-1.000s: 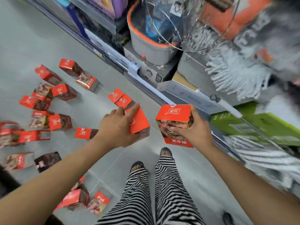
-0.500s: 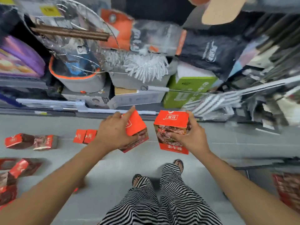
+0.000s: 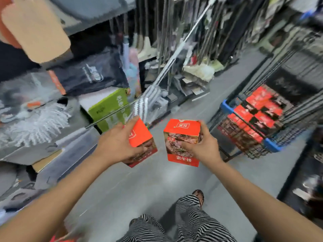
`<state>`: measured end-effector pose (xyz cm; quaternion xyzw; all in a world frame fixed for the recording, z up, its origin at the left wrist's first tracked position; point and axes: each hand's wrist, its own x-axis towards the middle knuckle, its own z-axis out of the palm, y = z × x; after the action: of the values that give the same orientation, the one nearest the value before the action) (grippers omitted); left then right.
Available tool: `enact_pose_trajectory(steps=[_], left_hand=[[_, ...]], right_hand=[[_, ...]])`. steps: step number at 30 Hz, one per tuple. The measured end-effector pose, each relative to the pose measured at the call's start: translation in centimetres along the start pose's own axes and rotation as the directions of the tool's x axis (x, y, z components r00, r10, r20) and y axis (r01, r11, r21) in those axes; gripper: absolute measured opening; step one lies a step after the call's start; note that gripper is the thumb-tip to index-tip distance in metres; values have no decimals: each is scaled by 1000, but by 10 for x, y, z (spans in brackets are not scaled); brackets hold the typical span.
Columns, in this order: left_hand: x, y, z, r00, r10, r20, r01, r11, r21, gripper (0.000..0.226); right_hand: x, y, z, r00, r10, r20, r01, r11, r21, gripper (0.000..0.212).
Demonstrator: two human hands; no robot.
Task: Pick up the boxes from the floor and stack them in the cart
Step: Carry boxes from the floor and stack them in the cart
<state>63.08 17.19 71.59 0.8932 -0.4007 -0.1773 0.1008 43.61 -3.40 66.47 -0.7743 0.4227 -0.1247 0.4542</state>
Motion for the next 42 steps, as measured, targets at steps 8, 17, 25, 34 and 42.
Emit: enact_pose_trajectory(steps=[8, 17, 25, 34, 42], left_hand=[[98, 183, 9, 979, 195, 53, -199, 975, 94, 108], [187, 362, 32, 900, 423, 104, -427, 904, 22, 102], [287, 464, 49, 806, 568, 163, -589, 796, 137, 112], [461, 553, 103, 629, 707, 324, -776, 595, 208, 96], [614, 631, 182, 535, 730, 425, -841, 505, 191, 106]], right_hand=[[47, 85, -165, 968, 102, -227, -73, 989, 132, 106], [91, 169, -295, 906, 225, -358, -126, 952, 278, 102], [156, 205, -346, 807, 361, -467, -145, 888, 436, 100], [279, 243, -394, 733, 488, -473, -257, 843, 472, 100], [397, 323, -440, 665, 602, -443, -354, 775, 523, 105]])
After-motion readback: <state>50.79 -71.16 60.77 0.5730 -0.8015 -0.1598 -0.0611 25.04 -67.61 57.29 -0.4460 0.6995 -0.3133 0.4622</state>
